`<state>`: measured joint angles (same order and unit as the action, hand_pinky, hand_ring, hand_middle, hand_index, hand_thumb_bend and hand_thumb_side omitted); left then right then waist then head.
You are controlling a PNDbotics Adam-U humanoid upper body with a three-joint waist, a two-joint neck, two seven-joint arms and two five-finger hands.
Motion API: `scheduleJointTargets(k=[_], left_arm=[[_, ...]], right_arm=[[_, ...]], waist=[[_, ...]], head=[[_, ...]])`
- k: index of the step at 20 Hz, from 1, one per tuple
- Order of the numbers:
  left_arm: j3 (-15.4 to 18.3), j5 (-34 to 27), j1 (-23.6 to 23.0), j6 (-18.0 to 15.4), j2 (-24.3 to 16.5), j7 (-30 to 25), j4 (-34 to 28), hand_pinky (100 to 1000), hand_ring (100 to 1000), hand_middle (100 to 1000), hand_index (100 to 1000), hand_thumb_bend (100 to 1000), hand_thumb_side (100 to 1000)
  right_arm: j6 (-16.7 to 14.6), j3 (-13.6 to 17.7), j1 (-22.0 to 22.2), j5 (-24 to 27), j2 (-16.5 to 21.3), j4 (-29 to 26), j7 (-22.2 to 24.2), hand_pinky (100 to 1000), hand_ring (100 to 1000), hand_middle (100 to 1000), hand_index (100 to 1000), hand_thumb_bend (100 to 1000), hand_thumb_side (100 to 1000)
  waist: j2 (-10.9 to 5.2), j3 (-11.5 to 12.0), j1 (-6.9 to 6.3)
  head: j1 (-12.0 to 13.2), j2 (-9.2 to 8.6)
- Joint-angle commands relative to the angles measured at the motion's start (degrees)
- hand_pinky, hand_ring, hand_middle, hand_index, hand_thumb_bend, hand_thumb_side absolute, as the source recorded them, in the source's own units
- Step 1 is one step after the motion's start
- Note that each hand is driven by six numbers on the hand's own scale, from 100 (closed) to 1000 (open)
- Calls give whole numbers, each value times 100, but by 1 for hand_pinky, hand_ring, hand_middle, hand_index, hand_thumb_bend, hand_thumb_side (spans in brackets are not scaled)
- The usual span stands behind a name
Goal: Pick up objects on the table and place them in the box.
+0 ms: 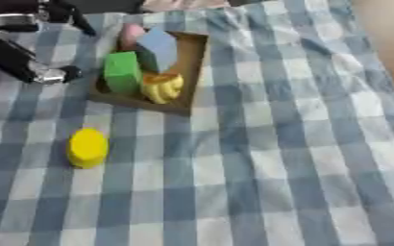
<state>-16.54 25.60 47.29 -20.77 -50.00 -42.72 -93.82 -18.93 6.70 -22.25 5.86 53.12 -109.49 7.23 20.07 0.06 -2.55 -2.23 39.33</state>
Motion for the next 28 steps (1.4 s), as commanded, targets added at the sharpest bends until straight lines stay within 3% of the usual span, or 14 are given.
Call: scheduleJointTargets(k=[1, 5, 10, 16, 21, 28], left_arm=[[25, -107, -173, -106, -478, -163, -595, 941, 899, 750, 875, 494, 874], [-62, 104, -629, 223, -831, 223, -1059, 942, 902, 746, 877, 555, 901], [-207, 251, -1037, 517, -1036, 363, -1302, 935, 898, 744, 884, 519, 946], [-224, 369, -1337, 700, -1140, 309, -1428, 939, 905, 762, 888, 516, 890], [-264, 451, -1337, 876, -1064, 694, -1414, 929, 900, 782, 932, 469, 801], [-591, 731, -1082, 1009, -734, 1175, -1084, 926, 903, 793, 927, 454, 810]], right_arm=[[-14, 108, -26, 5, 111, -45, -40, 858, 618, 446, 759, 100, 470], [-14, 126, -11, 5, 107, -53, -66, 858, 618, 446, 759, 100, 470], [-2, 129, -14, 9, 78, -55, -56, 859, 617, 445, 759, 100, 470], [10, 149, 13, 6, 45, -43, -43, 860, 617, 443, 760, 100, 470], [25, 148, 22, 6, 8, -28, -5, 862, 615, 441, 760, 100, 470], [22, 140, 34, -3, -38, -10, 57, 863, 615, 440, 760, 100, 470]], waist=[[-150, 12, 24], [-141, 11, 28], [-131, -7, 27], [-114, -22, 32], [-110, -17, 33], [-97, -56, 49]], head=[[-17, 3], [13, 56], [74, 67], [135, 11], [164, -24], [189, -69]])
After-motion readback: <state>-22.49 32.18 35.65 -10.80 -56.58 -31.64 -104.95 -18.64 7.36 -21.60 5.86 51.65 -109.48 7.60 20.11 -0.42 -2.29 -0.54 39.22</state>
